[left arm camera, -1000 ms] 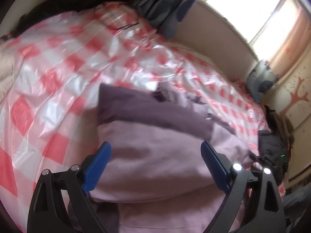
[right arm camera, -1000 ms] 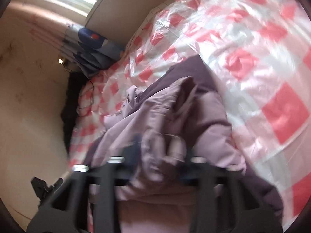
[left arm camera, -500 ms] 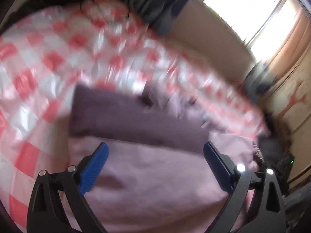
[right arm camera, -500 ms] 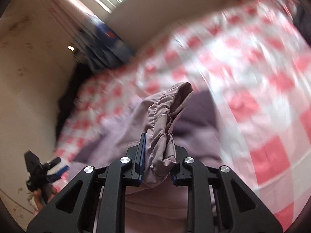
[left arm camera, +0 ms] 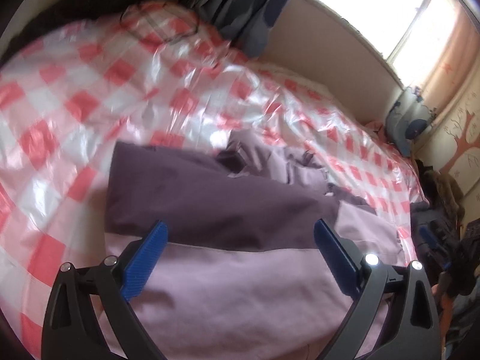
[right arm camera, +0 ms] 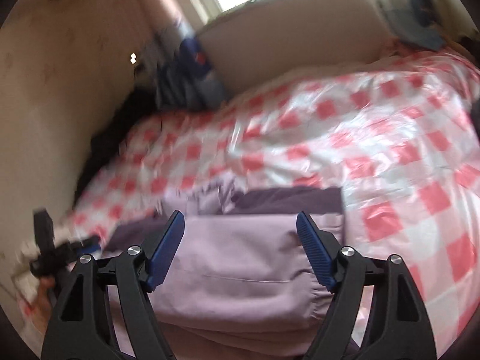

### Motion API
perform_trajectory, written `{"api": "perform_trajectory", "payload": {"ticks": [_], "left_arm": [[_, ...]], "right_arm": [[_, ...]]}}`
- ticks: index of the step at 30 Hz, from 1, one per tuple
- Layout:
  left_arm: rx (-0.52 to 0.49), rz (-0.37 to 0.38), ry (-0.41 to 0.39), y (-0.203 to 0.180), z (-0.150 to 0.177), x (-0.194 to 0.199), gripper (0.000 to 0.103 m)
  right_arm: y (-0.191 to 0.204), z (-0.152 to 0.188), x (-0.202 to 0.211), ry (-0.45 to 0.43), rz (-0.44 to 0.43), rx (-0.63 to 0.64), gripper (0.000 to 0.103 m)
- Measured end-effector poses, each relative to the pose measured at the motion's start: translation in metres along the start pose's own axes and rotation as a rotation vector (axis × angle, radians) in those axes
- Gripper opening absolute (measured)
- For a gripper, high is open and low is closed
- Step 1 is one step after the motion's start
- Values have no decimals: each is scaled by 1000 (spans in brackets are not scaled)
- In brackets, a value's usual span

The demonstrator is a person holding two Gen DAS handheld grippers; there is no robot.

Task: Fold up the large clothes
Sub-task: 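Open the right gripper to lay the cuff on the jacket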

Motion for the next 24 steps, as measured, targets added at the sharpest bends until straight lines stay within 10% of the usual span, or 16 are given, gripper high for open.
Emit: {"api": "perform_trajectory", "payload": {"ticks": [5, 13, 19, 24], "left_arm": [[-99, -46, 45, 0, 23, -30, 94], [-104, -26, -83, 0, 11, 33, 96], [3, -116, 99, 53, 41, -12, 96], [34, -40, -30, 50, 27, 26, 96]], "right_arm": [[-37, 52, -79, 242, 91, -13, 67], [-19, 38, -24, 121, 130, 45, 68], [-45, 57, -39, 230, 136, -31, 69], [-19, 45, 0, 129, 109, 83, 77]]}}
Point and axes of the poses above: each gripper's, at about its wrist camera, not at the fingertips, and x roughly against the way its jaws point, y to its left, z to its underside, the point moved 5 cm from there along -x, roughly the way its jaws point, and after that the axes turned 4 degrees about -y, right-handed, at the moved point
